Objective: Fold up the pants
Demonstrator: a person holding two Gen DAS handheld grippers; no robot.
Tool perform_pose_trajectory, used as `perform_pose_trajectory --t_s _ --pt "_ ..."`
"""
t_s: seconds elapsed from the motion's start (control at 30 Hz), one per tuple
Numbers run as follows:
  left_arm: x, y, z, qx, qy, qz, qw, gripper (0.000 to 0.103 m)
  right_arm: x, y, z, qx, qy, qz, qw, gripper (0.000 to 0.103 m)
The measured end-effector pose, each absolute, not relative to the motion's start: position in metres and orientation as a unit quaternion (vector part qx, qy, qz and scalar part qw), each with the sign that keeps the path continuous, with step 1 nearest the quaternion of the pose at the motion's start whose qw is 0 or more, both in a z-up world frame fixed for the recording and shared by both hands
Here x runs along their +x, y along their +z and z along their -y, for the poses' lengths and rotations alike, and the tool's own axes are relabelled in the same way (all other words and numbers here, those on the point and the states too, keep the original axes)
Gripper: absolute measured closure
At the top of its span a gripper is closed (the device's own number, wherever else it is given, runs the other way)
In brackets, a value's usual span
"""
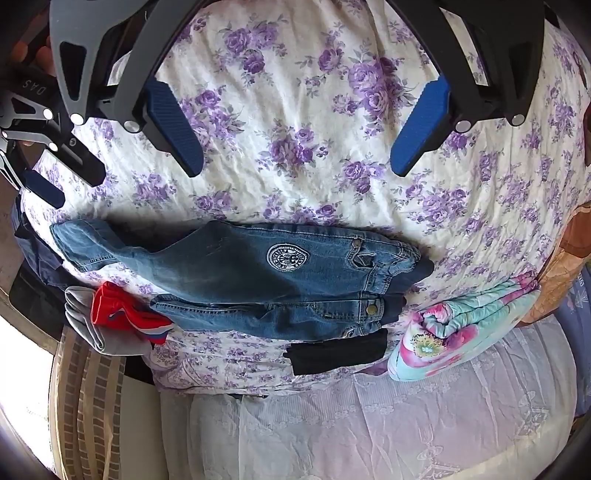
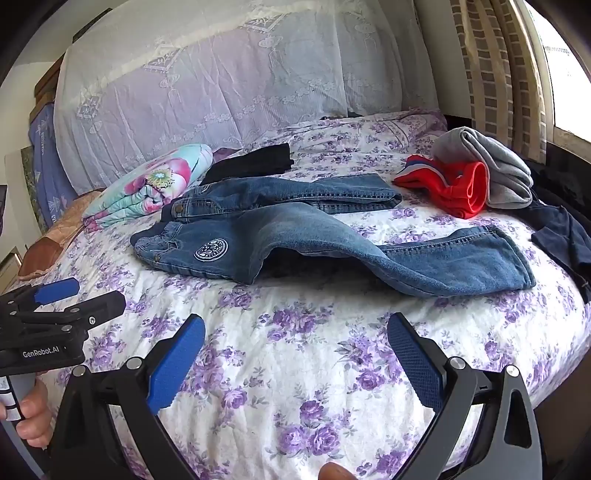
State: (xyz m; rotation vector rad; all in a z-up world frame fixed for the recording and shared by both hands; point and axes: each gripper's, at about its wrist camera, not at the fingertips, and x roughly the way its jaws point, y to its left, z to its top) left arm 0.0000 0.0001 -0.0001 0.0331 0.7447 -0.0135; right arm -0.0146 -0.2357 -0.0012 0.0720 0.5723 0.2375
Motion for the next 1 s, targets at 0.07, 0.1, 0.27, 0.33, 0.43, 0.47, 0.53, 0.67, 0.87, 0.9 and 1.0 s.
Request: perform_pose_trajectory --t_s 0.07,0.1,0.27,0.33,0.43,0.47,0.53,0.67,0.87,0.9,1.0 --pt "-0.0005 -0.0002 0.0005 0.017 -0.006 -0.364 0.931 0.004 -0.015 -0.0018 0.235 0.035 0.117 -0.282 0.952 0.003" --pt "-0.0003 -0.0003 0.0003 0.017 -0.006 -0.364 0.931 0.004 -0.015 -0.0025 0.2347 0.035 0.117 -0.282 0.952 0.003" --pt "-0.0005 -0.0009 0.0008 0.019 -0.008 -0.365 0.931 0.004 -0.0147 -0.0037 0.2327 0.035 0.118 -0.286 0.95 0.003" --pt "-0.0011 -0.0005 0.0006 0.02 -0.009 -0.365 0.931 0.004 -0.0153 -0.004 0.2311 0.033 0.12 -0.286 0.95 0.003" --pt "0.0021 -0.0039 -0.0017 0.014 -0.007 -0.357 0.934 0.004 -0.0145 -0.0036 0.2307 0.032 0.12 -0.287 0.95 0.003" --pt "0.0024 -0.0046 -0.0021 0.013 -0.007 -0.358 0.934 0.004 -0.0147 -0.0034 0.2306 0.033 0.12 -0.286 0.95 0.003" --pt "0.0028 -0.0061 -0.0026 0.012 -0.007 -0.359 0.933 0.004 -0.0147 -0.0031 0.2314 0.034 0.119 -0.287 0.95 0.003" --pt "0.0029 -0.0034 -0.0011 0.018 -0.008 -0.362 0.932 0.004 -0.0143 -0.0032 0.233 0.036 0.118 -0.287 0.95 0.003" --pt "0.0035 -0.0027 -0.0004 0.017 -0.007 -0.363 0.932 0.004 -0.0144 -0.0035 0.233 0.035 0.118 -0.287 0.95 0.003" --pt "0.0031 -0.0025 -0.0006 0.017 -0.007 -0.362 0.932 0.004 -0.0145 -0.0036 0.2329 0.035 0.117 -0.287 0.95 0.003" --pt "0.0023 -0.004 0.0008 0.016 -0.007 -0.364 0.931 0.004 -0.0144 -0.0035 0.2329 0.035 0.118 -0.287 0.95 0.003"
